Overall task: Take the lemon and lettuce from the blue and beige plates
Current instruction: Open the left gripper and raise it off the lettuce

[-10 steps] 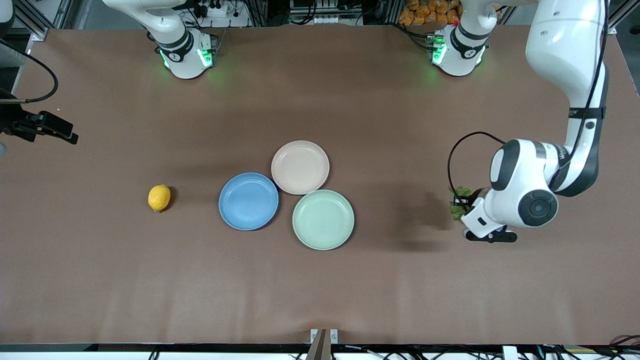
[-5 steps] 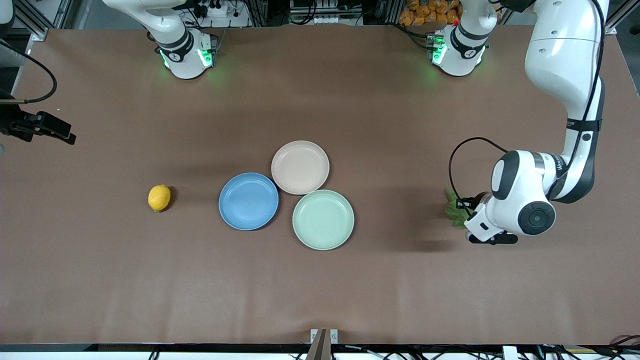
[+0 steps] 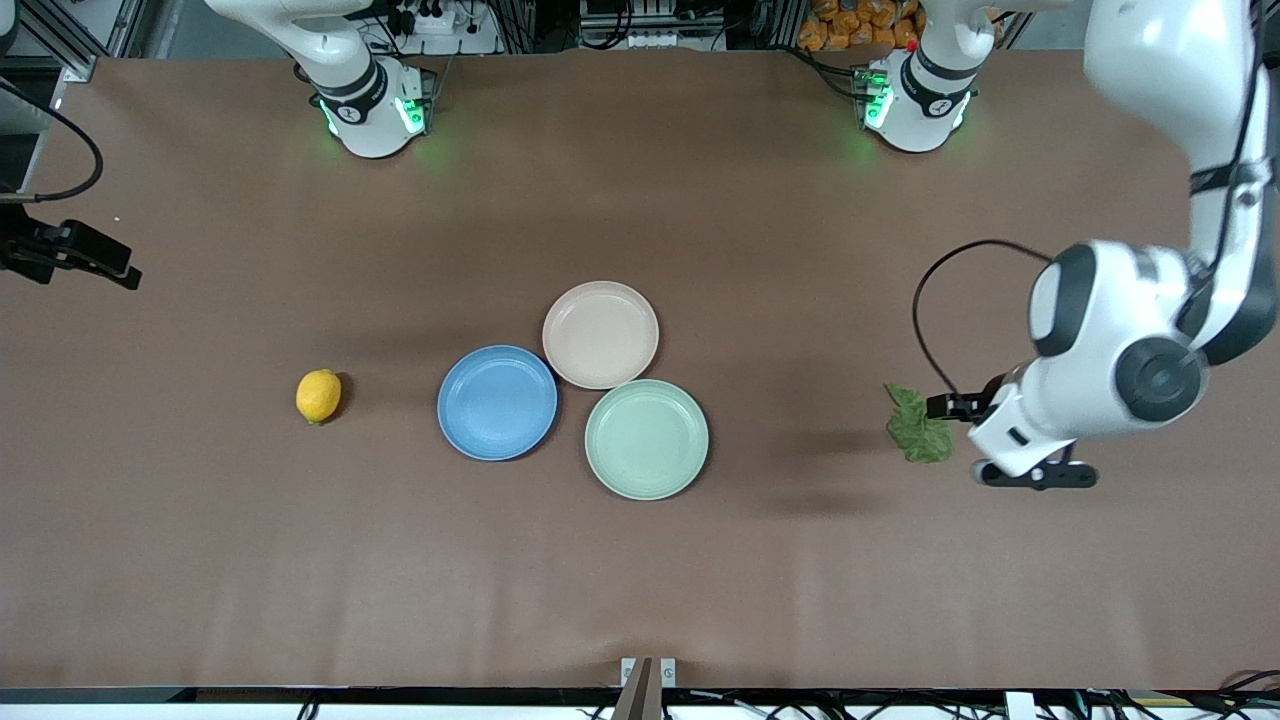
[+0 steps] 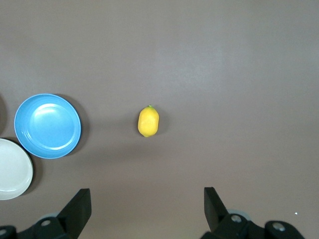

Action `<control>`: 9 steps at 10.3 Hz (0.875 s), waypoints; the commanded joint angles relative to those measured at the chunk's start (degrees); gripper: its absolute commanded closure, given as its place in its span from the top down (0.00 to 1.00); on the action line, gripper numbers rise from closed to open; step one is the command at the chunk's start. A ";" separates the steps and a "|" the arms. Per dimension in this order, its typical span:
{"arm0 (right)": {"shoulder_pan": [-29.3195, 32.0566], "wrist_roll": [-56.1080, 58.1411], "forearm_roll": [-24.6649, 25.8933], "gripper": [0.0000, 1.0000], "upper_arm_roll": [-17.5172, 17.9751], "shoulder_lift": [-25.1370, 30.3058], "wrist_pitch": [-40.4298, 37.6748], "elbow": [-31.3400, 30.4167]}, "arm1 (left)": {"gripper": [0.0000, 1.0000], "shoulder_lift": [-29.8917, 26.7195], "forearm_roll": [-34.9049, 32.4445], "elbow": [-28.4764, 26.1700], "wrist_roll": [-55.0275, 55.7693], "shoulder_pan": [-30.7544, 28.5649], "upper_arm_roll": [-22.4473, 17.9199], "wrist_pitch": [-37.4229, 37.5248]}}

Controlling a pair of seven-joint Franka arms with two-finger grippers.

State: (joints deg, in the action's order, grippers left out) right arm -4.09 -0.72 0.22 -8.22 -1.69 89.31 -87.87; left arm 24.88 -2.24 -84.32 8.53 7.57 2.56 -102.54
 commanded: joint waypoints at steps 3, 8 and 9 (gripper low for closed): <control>0.31 -0.42 0.74 1.00 0.31 -0.33 0.42 1.64 | 1.00 -12.55 1.53 1.26 -1.50 -0.09 0.08 9.46; 0.31 -0.33 0.66 1.00 0.31 -0.33 0.42 1.73 | 1.00 -18.64 1.89 1.00 -1.15 -1.24 -0.01 12.10; 0.31 -0.33 0.74 1.00 0.22 -0.33 0.42 1.73 | 1.00 -19.34 1.80 0.82 -1.33 -1.24 -0.09 12.10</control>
State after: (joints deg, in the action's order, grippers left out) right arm -4.08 -0.72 0.22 -8.26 -1.78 90.05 -87.11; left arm 7.11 -1.69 -82.34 8.47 6.71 2.55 -90.79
